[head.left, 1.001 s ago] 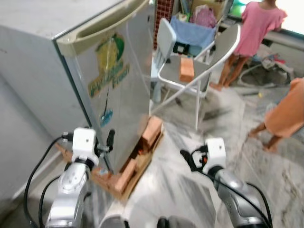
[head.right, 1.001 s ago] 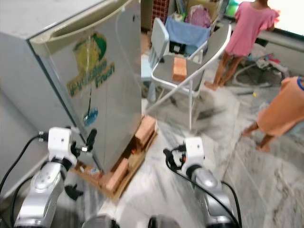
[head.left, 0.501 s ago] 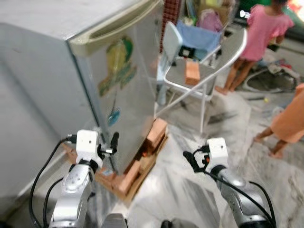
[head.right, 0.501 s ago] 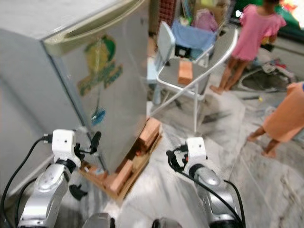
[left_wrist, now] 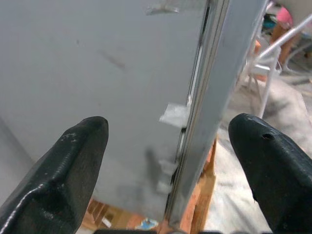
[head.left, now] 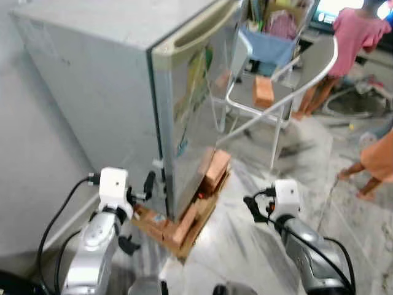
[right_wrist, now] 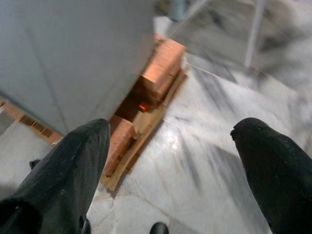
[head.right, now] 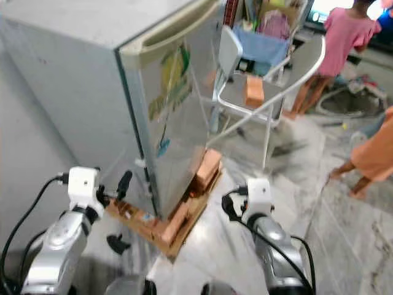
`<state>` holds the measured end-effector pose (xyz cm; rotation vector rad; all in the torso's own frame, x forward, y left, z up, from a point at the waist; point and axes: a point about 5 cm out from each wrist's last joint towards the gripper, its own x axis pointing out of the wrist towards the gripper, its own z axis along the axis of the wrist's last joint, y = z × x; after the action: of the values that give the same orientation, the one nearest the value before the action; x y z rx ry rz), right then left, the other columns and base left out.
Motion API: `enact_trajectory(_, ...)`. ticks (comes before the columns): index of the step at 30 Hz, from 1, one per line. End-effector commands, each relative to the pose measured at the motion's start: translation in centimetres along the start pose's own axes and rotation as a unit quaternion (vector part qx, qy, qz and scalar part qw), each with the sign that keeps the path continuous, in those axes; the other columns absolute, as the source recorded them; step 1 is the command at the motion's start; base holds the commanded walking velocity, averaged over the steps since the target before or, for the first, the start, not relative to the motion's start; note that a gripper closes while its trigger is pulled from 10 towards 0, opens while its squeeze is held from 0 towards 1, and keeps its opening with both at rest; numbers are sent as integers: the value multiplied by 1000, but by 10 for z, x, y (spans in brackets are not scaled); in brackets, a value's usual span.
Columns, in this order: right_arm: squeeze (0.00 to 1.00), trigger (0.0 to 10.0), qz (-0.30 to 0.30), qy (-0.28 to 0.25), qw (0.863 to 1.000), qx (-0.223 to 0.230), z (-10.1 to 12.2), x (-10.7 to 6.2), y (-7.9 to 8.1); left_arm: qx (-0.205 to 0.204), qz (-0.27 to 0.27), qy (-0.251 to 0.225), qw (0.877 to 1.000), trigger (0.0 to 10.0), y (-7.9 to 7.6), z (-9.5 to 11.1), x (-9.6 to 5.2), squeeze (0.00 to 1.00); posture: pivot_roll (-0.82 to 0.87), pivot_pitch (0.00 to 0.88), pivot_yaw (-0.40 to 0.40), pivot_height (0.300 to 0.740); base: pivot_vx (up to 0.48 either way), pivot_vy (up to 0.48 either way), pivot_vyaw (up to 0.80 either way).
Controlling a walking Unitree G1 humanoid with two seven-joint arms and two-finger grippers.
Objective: Restocking fridge
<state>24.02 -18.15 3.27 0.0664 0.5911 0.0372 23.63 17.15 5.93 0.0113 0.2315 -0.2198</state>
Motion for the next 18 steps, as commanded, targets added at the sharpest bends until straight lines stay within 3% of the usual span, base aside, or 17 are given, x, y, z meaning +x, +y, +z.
enact_trajectory(1, 0, 10000, -28, 8, 1000, 12, -2, -4, -12, -1, -35, -7, 999, 10000, -11, 5, 3, 0, 103, 44, -32, 740, 0, 0, -800)
enact_trajectory(5, 0, 10000, -23, 14, 1000, 8, -2, -7, -10, -8, -56, -11, 998, 10000, -13, 9, 4, 0, 95, 50, -28, 740, 0, 0, -800)
enact_trajectory(12, 0, 10000, -22, 15, 1000, 16, -3, -10, -10, 0, -42, -17, 999, 10000, -5, 13, 6, 0, 93, 55, -30, 740, 0, 0, -800)
enact_trajectory(18, 0, 10000, -16, 6, 1000, 11, 4, -6, -9, 33, 53, -48, 997, 10000, 14, 21, 9, 0, 90, 58, -25, 740, 0, 0, 0)
